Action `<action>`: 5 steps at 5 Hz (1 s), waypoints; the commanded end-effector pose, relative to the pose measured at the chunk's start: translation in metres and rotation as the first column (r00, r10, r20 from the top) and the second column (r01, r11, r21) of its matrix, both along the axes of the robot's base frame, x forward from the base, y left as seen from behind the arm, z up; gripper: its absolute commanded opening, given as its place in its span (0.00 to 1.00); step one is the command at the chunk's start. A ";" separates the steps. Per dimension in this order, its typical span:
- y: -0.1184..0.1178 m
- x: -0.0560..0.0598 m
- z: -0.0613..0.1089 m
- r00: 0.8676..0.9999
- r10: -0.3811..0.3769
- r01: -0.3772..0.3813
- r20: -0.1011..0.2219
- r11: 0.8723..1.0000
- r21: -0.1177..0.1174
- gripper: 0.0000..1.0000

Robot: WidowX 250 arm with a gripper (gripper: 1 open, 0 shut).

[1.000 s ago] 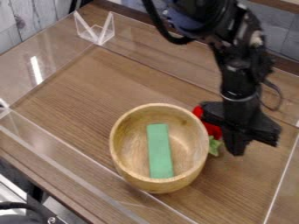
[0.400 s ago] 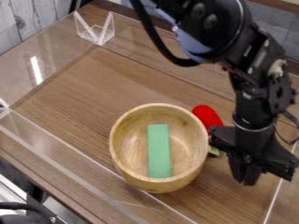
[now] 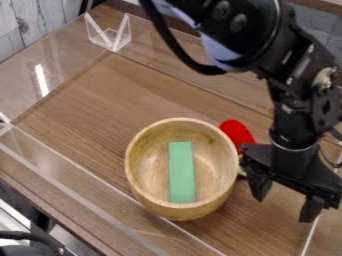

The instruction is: Move the red fruit to the right

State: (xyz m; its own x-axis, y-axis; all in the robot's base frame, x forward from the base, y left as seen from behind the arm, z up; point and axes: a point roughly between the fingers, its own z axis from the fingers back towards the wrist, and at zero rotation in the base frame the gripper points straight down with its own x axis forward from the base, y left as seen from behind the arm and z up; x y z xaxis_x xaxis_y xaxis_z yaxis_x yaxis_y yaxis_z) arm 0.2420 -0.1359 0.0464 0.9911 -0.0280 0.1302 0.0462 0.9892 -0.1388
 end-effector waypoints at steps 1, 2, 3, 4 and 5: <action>-0.003 0.004 0.017 0.999 -0.003 0.004 0.051 1.000 -0.016 1.00; -0.002 0.003 0.020 0.999 -0.003 0.004 0.054 1.000 -0.011 1.00; 0.000 0.003 0.022 0.999 -0.002 0.002 0.054 1.000 -0.006 1.00; 0.001 0.003 0.022 0.999 0.000 0.000 0.053 1.000 0.000 1.00; 0.003 0.002 0.022 0.999 0.003 -0.003 0.052 1.000 0.005 1.00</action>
State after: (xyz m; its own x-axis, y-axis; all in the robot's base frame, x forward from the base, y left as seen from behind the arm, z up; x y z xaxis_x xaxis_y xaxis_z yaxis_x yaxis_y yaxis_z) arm 0.2381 -0.1293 0.0519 0.9923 -0.0256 0.1213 0.0387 0.9935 -0.1070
